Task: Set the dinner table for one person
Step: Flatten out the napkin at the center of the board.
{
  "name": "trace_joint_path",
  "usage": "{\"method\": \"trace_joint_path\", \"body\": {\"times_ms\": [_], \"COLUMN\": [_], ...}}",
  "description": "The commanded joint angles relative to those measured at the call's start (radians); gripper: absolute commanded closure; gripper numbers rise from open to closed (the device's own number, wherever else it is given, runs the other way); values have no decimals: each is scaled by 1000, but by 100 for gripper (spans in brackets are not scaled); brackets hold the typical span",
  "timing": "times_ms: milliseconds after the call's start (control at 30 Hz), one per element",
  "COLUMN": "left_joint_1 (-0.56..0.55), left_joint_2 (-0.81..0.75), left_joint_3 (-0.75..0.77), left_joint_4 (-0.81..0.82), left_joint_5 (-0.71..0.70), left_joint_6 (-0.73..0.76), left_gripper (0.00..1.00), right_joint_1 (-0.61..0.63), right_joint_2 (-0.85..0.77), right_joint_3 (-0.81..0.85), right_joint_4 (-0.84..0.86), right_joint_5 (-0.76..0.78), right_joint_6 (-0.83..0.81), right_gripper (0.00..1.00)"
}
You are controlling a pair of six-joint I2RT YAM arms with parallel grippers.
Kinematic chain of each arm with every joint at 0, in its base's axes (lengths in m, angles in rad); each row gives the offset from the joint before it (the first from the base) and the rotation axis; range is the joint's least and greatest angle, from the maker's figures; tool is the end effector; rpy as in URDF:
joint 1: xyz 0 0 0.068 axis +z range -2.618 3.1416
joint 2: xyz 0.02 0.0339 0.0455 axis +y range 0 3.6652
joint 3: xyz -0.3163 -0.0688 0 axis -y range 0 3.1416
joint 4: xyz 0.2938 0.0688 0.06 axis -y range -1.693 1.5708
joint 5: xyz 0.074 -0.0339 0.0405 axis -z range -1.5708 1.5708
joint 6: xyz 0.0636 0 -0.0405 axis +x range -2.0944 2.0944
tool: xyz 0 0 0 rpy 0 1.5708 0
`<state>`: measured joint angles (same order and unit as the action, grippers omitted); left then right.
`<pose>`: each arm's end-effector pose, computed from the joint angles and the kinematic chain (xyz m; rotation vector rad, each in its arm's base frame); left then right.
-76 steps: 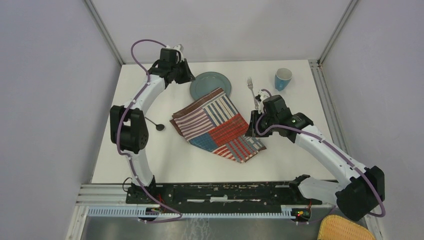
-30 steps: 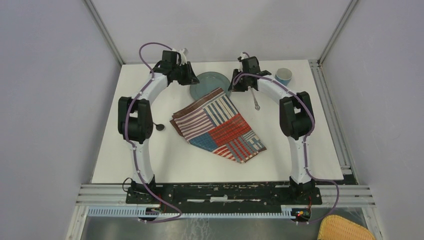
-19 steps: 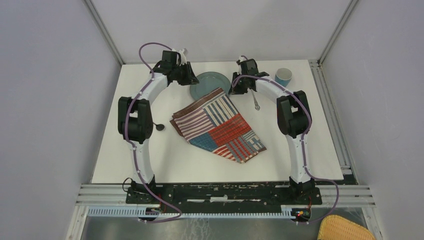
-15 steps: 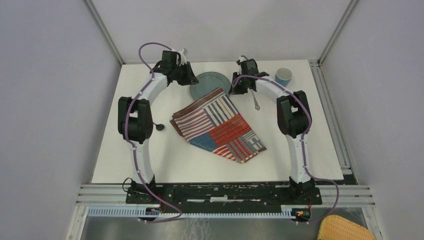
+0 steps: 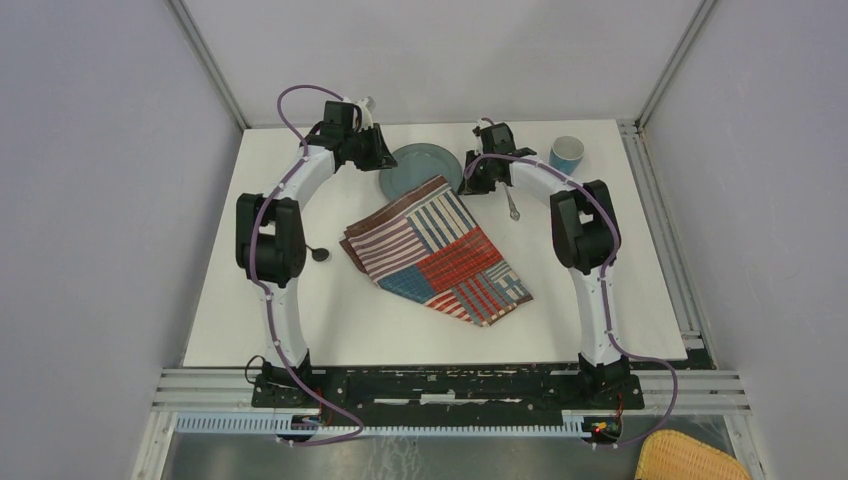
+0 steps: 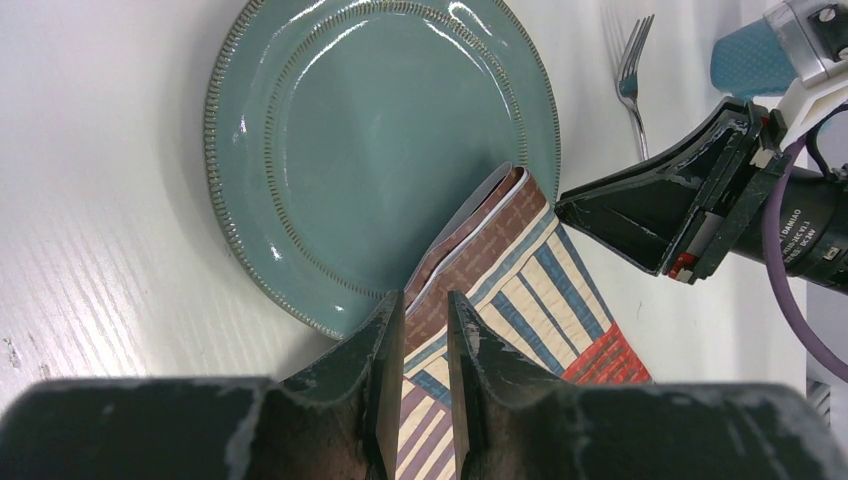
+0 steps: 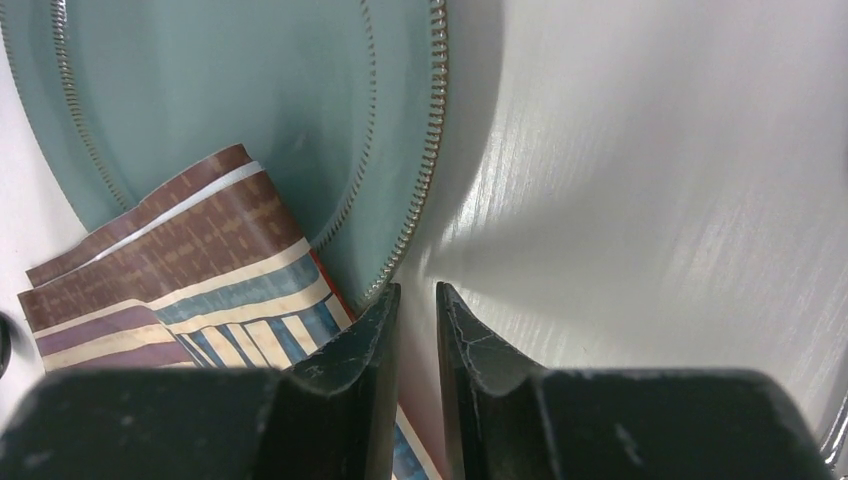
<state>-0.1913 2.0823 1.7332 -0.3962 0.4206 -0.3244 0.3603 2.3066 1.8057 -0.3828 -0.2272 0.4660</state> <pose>0.5532 -0.1336 0.2556 0.0627 2.3518 -0.7450 0.5612 0.2267 0.1544 0.0305 2.5312 0.6276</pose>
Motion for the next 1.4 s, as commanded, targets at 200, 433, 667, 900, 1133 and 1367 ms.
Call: {"method": "trace_joint_path", "body": {"times_ms": [200,433,667,900,1133,1367], "left_joint_1": [0,-1,-1,0,0,0], "left_joint_2": [-40,-27,-7,30,1,-4], "left_joint_3": [20,20,16,26,-34,-78], "left_joint_4": [7,13,10,-35,-66,-66], "left_joint_5": [14,22,44,157,254,253], "left_joint_6": [11,9,15,31,71,123], "left_gripper": [71,71,71,70,66,64], "right_joint_1": [49,96,112,114,118,124], "right_joint_2": [-10,-70,-147,-203,-216,-218], "right_joint_3": [-14,-58,-132,-155,-171,-203], "right_joint_4": [7,11,28,40,43,64], "right_joint_5": [-59,-98,-126,-147,-150,-152], "right_joint_6": [2,23,39,43,37,30], "right_gripper": [77,81,83,83,83,77]}}
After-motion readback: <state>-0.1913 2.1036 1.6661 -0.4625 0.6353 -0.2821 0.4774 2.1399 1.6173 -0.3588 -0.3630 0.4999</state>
